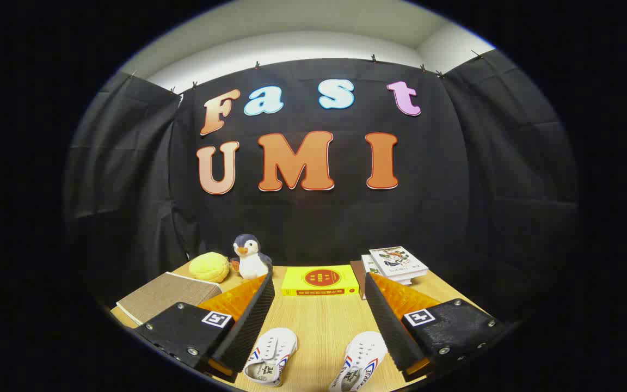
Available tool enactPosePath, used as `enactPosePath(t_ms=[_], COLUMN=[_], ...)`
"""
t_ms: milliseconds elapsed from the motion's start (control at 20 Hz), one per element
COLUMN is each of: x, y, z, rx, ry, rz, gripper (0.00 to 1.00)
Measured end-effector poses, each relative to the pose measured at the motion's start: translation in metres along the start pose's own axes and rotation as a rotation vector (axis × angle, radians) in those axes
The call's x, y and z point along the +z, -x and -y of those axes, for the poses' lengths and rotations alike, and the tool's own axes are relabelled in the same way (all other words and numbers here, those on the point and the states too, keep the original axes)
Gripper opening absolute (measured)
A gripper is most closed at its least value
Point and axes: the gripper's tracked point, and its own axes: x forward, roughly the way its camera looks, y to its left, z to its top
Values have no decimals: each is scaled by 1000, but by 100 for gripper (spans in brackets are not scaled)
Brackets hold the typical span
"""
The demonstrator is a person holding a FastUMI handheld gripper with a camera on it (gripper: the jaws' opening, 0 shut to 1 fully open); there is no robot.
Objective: Open the storage box then place both shoes into the box .Put the left shoe in first, then the right shoe, with the right side of both shoes facing outward in a uniform manner.
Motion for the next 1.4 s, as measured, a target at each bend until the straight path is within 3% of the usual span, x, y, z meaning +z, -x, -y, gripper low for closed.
enactPosePath(t_ms=[1000, 1400], x=[-15, -46], y=[14, 3], z=[-8, -43], rx=[-21, 100], ry=[-3, -142], rz=[-46, -168], gripper=[99, 99])
